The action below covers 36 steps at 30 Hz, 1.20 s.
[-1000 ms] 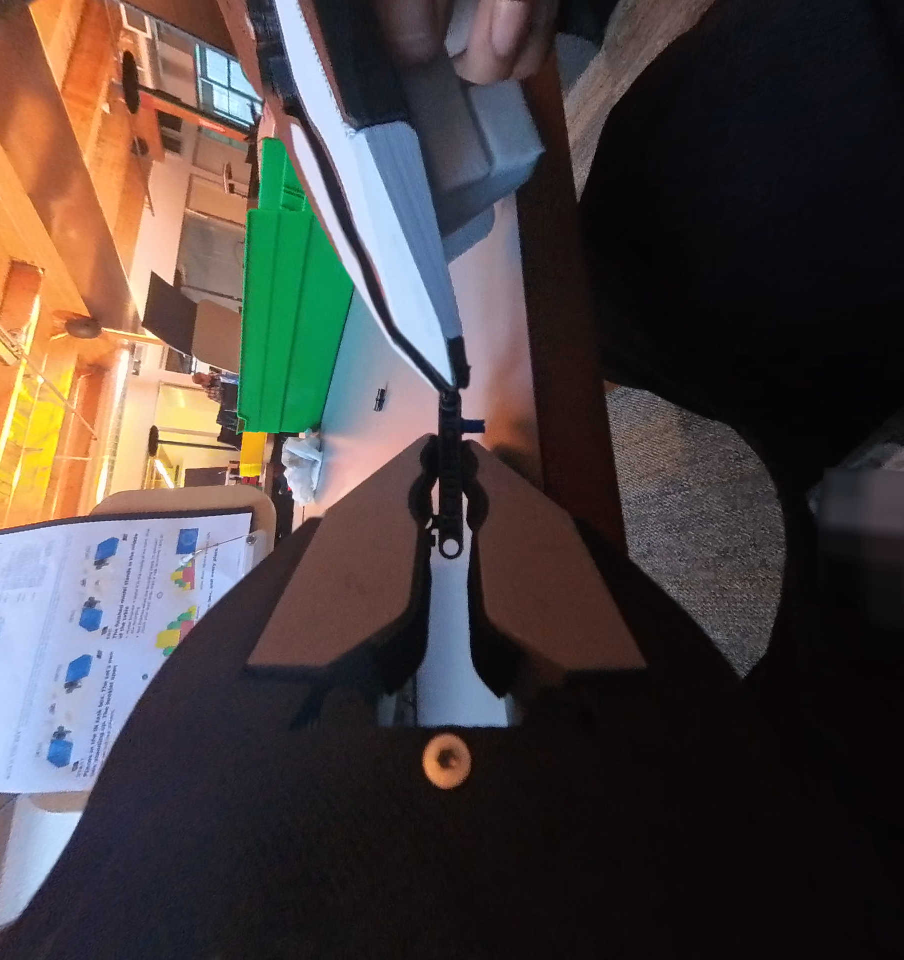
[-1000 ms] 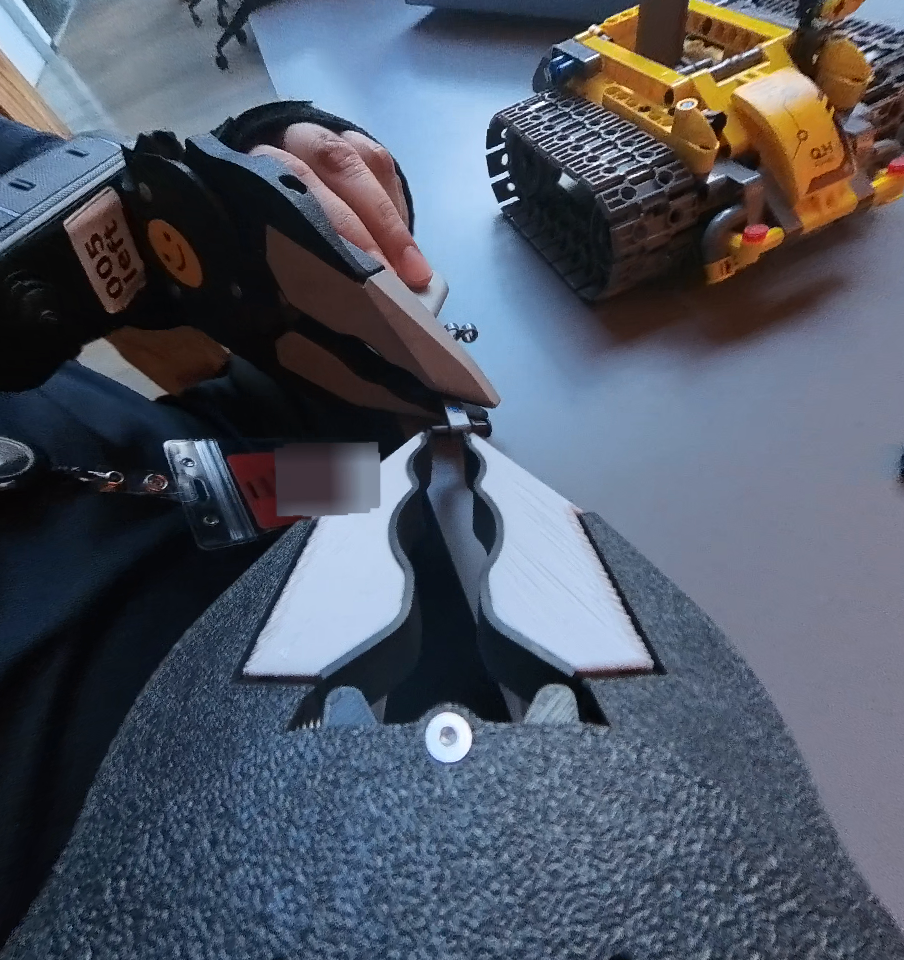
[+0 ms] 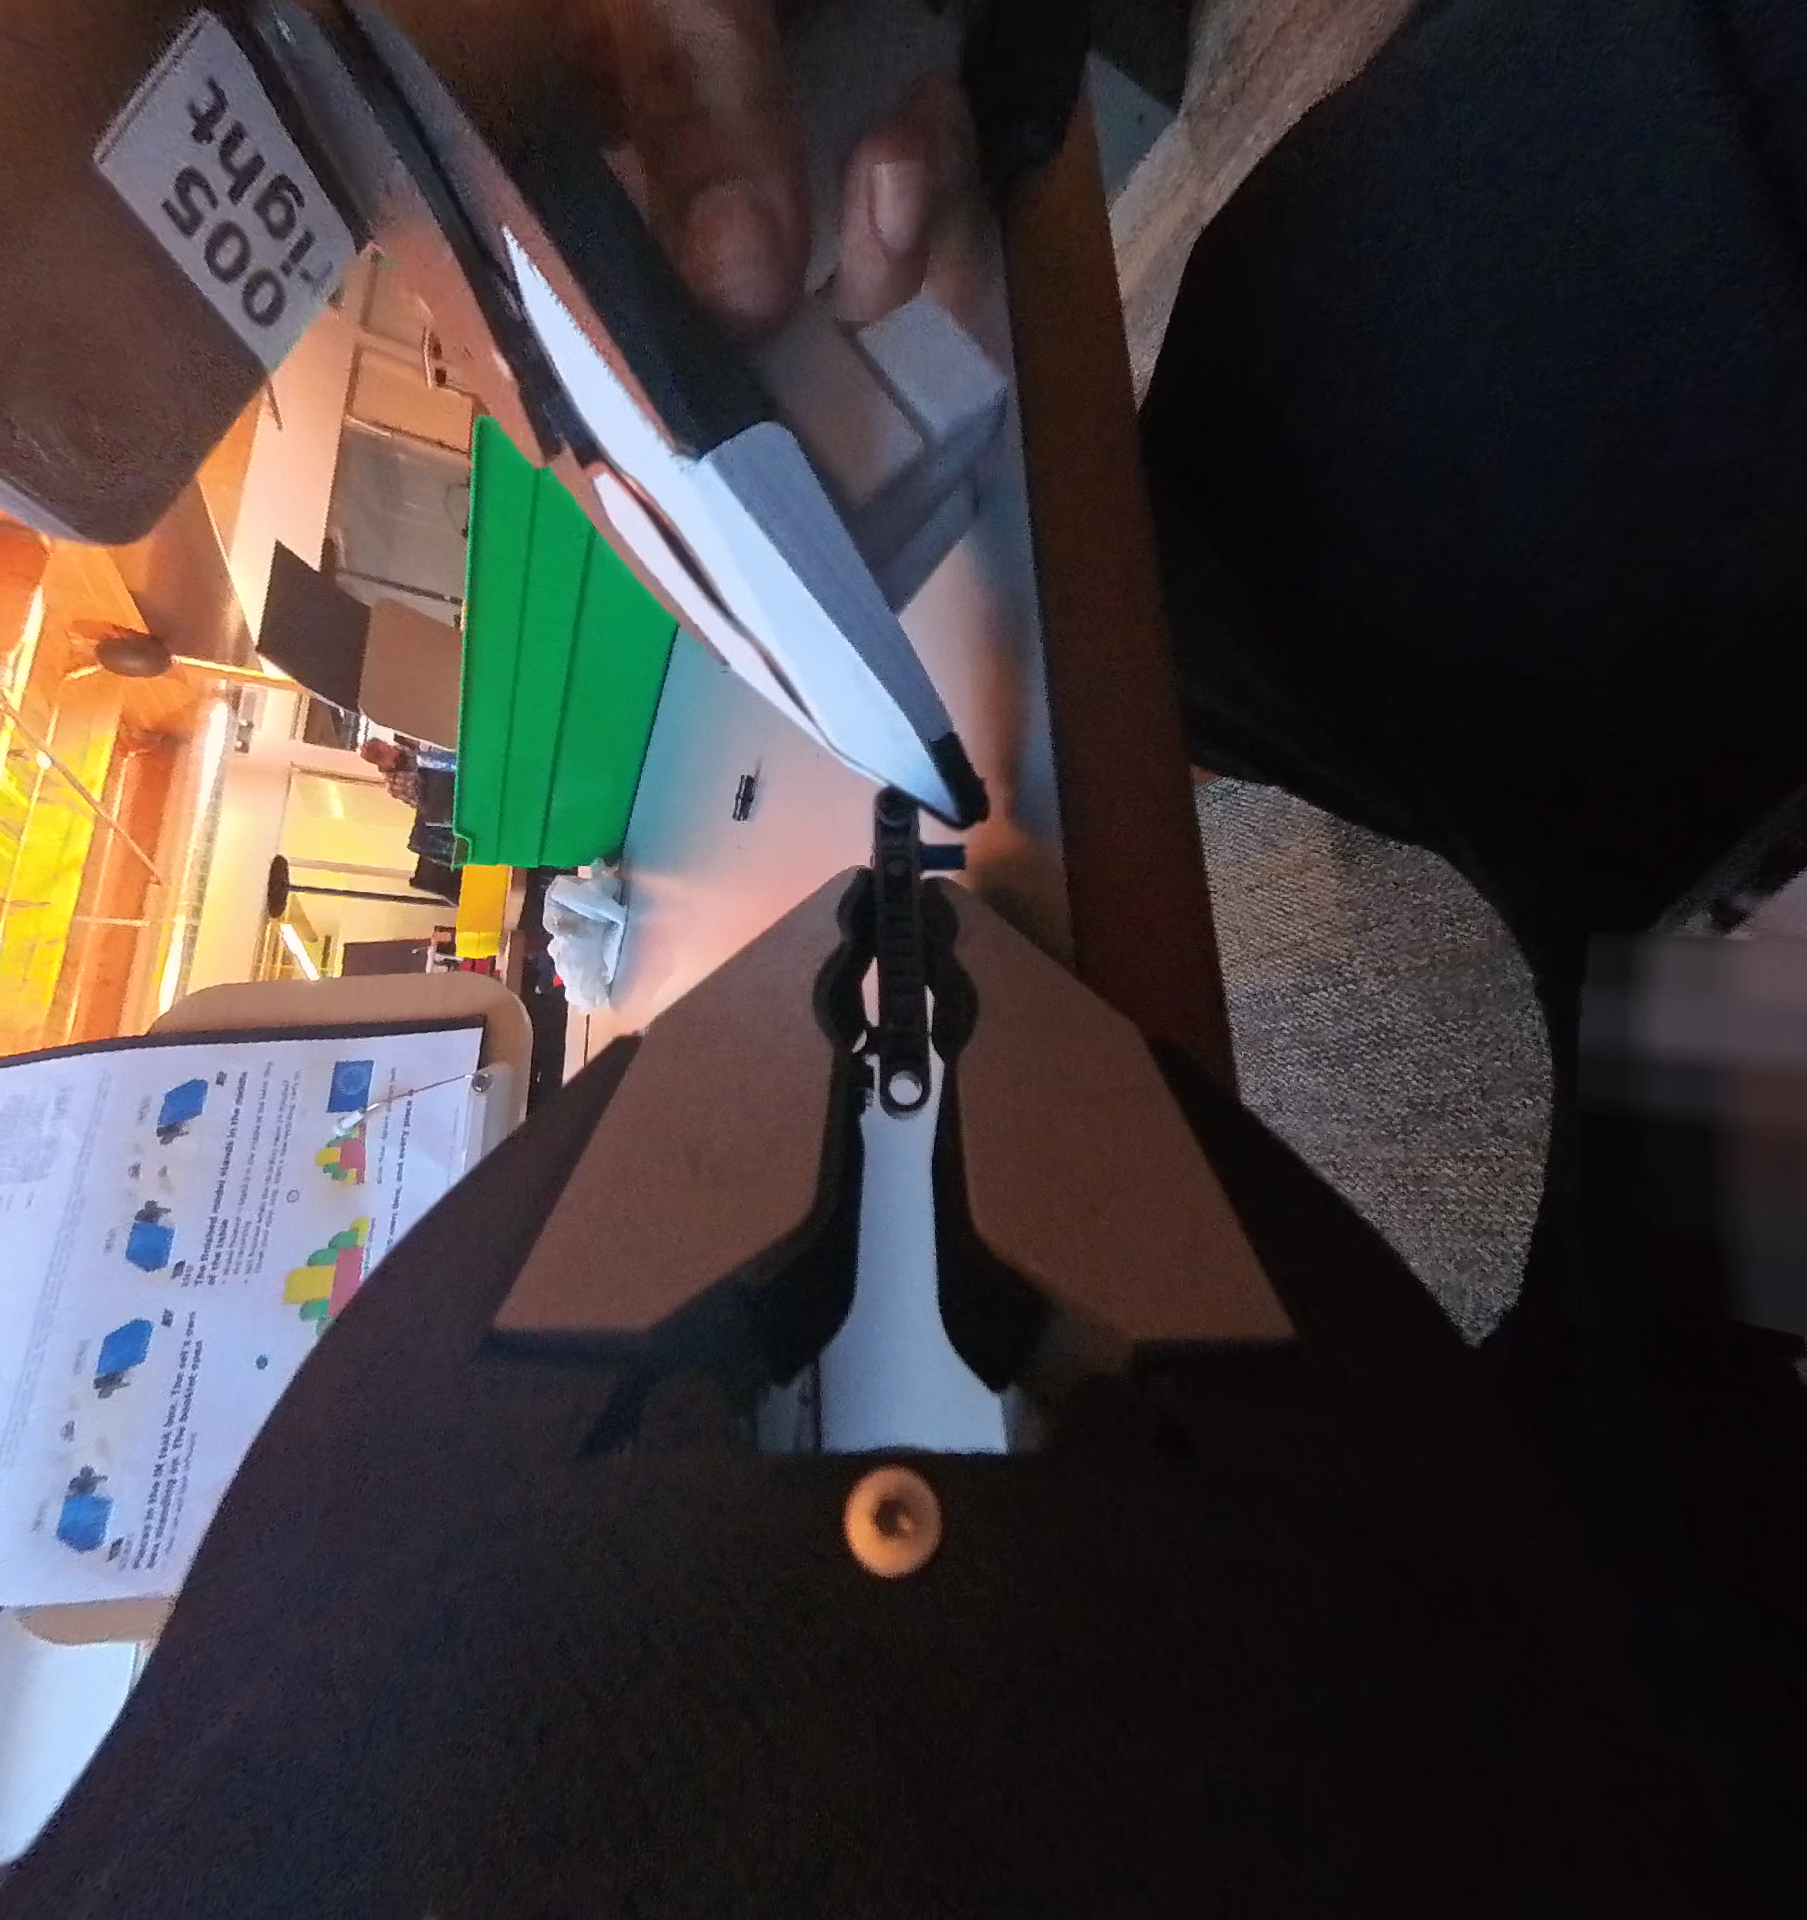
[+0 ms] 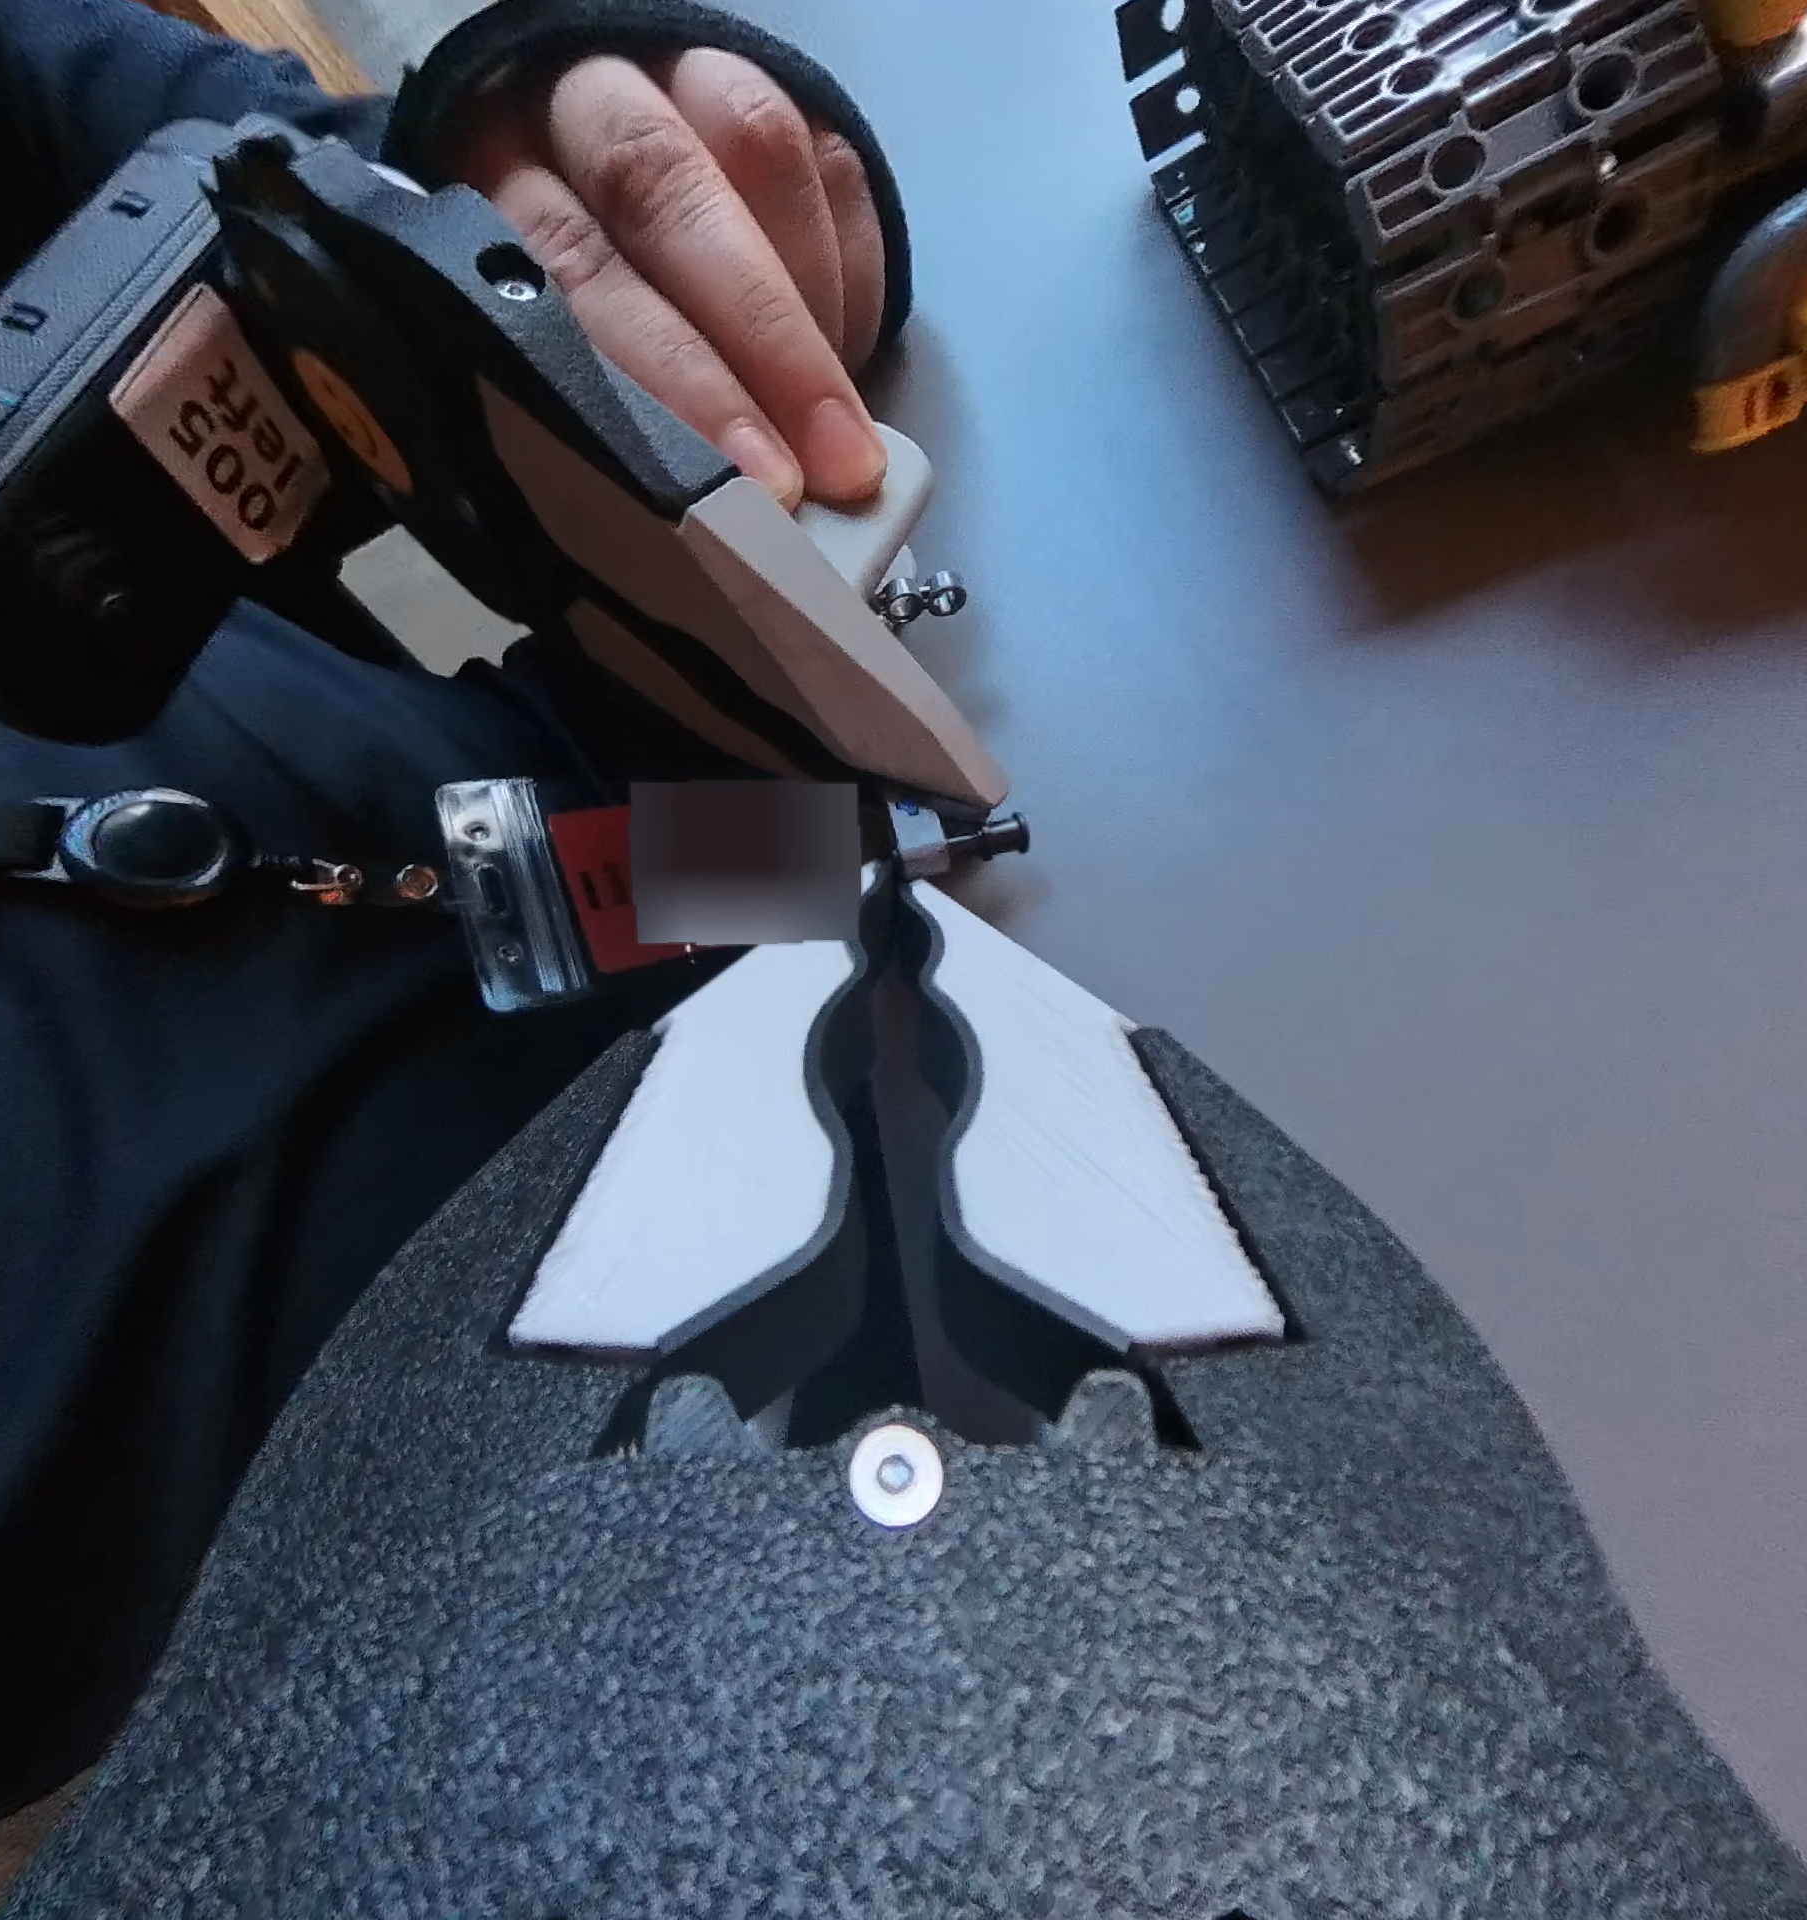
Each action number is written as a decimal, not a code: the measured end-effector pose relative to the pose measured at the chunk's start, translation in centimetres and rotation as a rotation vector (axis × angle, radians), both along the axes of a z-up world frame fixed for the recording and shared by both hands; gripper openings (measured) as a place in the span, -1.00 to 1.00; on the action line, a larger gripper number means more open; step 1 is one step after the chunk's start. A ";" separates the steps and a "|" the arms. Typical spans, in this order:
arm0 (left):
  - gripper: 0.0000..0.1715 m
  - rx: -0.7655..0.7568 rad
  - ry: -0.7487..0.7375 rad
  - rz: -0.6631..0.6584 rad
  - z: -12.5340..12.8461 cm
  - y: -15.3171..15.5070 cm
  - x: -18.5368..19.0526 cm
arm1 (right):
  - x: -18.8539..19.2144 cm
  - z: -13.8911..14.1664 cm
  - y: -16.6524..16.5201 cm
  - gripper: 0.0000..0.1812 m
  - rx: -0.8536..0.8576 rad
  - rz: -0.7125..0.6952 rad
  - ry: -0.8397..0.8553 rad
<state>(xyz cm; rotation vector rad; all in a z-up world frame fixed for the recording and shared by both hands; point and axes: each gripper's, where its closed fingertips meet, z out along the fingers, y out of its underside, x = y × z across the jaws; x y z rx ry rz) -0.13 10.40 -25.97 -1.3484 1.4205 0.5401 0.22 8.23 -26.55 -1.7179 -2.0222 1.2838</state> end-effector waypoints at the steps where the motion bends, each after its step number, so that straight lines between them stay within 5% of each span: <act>1: -0.95 0.010 0.002 -0.008 0.0 -0.1 0.1 | 0.2 0.0 0.0 -1.00 0.016 0.004 0.004; 10: -0.95 0.096 0.015 -0.026 0.7 -0.2 0.3 | 0.2 2.5 2.8 -0.67 0.251 -0.036 0.204; 15: -0.95 -0.023 -0.234 -0.041 2.9 -0.3 0.0 | 0.2 2.4 2.2 -0.61 0.671 0.078 0.250; 19: -0.95 -0.089 -0.404 -0.060 4.7 -0.4 -0.2 | -0.8 3.4 3.3 -0.64 0.824 -0.011 0.283; 28: -0.94 -0.352 -0.910 -0.097 9.2 -1.2 0.2 | -0.9 6.2 3.1 -0.74 0.740 -0.163 0.367; 36: -0.94 -0.619 -1.197 -0.026 9.4 -0.5 -0.2 | -0.1 7.1 4.4 -0.83 0.553 -0.326 0.340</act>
